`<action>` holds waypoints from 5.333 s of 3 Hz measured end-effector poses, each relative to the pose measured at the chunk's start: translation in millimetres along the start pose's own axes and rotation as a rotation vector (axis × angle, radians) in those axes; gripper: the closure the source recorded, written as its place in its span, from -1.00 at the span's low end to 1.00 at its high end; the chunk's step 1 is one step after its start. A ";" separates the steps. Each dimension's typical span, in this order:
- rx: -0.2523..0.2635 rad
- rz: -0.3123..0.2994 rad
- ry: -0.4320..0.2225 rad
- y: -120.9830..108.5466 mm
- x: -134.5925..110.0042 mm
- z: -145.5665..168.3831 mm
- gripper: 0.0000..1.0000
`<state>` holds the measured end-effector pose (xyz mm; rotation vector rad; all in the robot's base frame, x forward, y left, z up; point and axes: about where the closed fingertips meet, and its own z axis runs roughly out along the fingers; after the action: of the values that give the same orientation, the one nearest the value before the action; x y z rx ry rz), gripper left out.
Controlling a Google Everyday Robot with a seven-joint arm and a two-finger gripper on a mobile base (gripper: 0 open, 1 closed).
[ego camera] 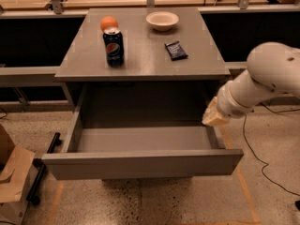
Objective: Close top drawer
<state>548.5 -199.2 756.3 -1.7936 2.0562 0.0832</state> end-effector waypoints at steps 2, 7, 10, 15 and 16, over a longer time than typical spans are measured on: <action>0.089 -0.100 -0.014 -14.1 -20.5 -39.0 1.00; -0.367 0.086 0.160 127.1 66.2 59.8 1.00; -0.235 -0.098 0.156 41.1 9.2 59.3 1.00; -0.123 -0.126 0.044 -27.2 28.6 127.9 1.00; -0.137 -0.121 0.071 -25.5 33.2 132.5 1.00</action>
Offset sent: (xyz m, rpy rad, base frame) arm -0.0607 -0.0133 0.0293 -0.1047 -0.0078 0.0387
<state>604.8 -193.9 629.4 -2.0267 2.0288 0.1298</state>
